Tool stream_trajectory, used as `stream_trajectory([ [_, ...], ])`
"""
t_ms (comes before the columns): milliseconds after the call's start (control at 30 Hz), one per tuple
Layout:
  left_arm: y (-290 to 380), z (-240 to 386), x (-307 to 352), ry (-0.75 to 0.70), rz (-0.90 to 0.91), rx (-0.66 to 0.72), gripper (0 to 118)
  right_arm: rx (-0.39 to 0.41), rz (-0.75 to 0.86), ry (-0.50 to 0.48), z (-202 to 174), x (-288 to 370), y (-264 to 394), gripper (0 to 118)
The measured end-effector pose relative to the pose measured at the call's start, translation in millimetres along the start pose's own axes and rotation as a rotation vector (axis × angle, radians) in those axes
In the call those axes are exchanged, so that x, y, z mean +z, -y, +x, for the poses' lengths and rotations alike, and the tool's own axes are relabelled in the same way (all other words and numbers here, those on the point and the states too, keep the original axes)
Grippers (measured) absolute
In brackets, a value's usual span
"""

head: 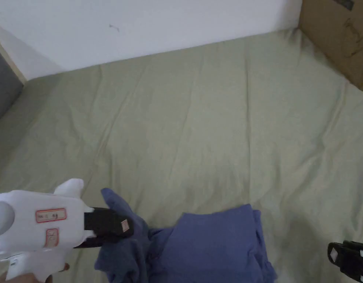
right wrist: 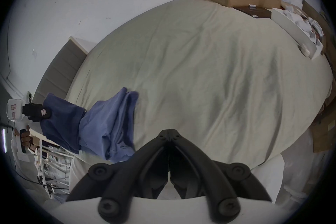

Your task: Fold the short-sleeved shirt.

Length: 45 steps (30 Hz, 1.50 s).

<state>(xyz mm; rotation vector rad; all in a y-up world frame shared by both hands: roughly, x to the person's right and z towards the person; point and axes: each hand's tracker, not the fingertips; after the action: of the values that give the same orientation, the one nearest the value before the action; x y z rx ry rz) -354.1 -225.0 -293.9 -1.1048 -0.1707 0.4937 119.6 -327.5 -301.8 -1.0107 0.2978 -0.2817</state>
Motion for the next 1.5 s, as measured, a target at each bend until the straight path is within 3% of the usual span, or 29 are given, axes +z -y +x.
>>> stream_trajectory([
  [233, -5, 84, -89, 0.070, -0.156, -0.135, 12, -0.052, 0.021, 0.027, 32, 13, 5, 0],
  [433, -2, 119, -158, 0.112, -0.264, -0.203, 12, -0.104, 0.017, 0.048, 50, 13, 15, 0],
  [467, -1, 122, -166, 0.095, -0.286, -0.215, 16, -0.109, 0.015, 0.053, 52, 13, 16, 0],
  [500, -1, 124, -171, 0.075, -0.302, -0.223, 27, -0.112, 0.012, 0.056, 53, 13, 17, 0],
  [533, -1, 126, -173, 0.077, -0.320, -0.236, 44, -0.116, 0.009, 0.059, 55, 13, 18, 0],
  [567, -2, 127, -171, 0.091, -0.326, -0.233, 81, -0.121, 0.006, 0.058, 56, 12, 19, 0],
  [600, 2, 129, -168, 0.108, -0.333, -0.237, 105, -0.123, 0.002, 0.057, 57, 12, 19, 0],
  [633, 4, 129, -165, 0.112, -0.335, -0.239, 114, -0.121, -0.002, 0.059, 57, 11, 18, 0],
  [733, 1, 121, -142, 0.113, -0.274, -0.221, 107, -0.114, -0.005, 0.063, 56, 10, 17, 0],
  [767, 0, 115, -133, 0.115, -0.248, -0.201, 99, -0.111, -0.006, 0.060, 55, 9, 16, 0],
  [800, -1, 109, -125, 0.122, -0.224, -0.187, 83, -0.107, -0.007, 0.057, 53, 8, 15, 0],
  [833, -2, 100, -116, 0.114, -0.180, -0.164, 55, -0.100, -0.008, 0.057, 51, 8, 14, 0],
  [867, -2, 92, -110, 0.087, -0.132, -0.145, 12, -0.091, -0.007, 0.056, 48, 9, 14, 0],
  [900, 0, 91, -105, 0.062, -0.111, -0.144, 3, -0.084, -0.005, 0.055, 47, 9, 13, 0],
  [1000, 8, 70, -117, 0.005, -0.125, -0.110, 2, -0.071, -0.001, 0.050, 42, 8, 10, 0],
  [1233, 44, 96, -178, 0.200, -0.263, -0.153, 1, -0.072, 0.001, 0.057, 41, 6, 10, 0],
  [1333, 54, 114, -203, 0.168, -0.299, -0.179, 1, -0.073, -0.004, 0.063, 41, 7, 12, 0],
  [1500, 60, 125, -226, 0.236, -0.351, -0.176, 1, -0.080, -0.013, 0.078, 44, 9, 15, 0],
])
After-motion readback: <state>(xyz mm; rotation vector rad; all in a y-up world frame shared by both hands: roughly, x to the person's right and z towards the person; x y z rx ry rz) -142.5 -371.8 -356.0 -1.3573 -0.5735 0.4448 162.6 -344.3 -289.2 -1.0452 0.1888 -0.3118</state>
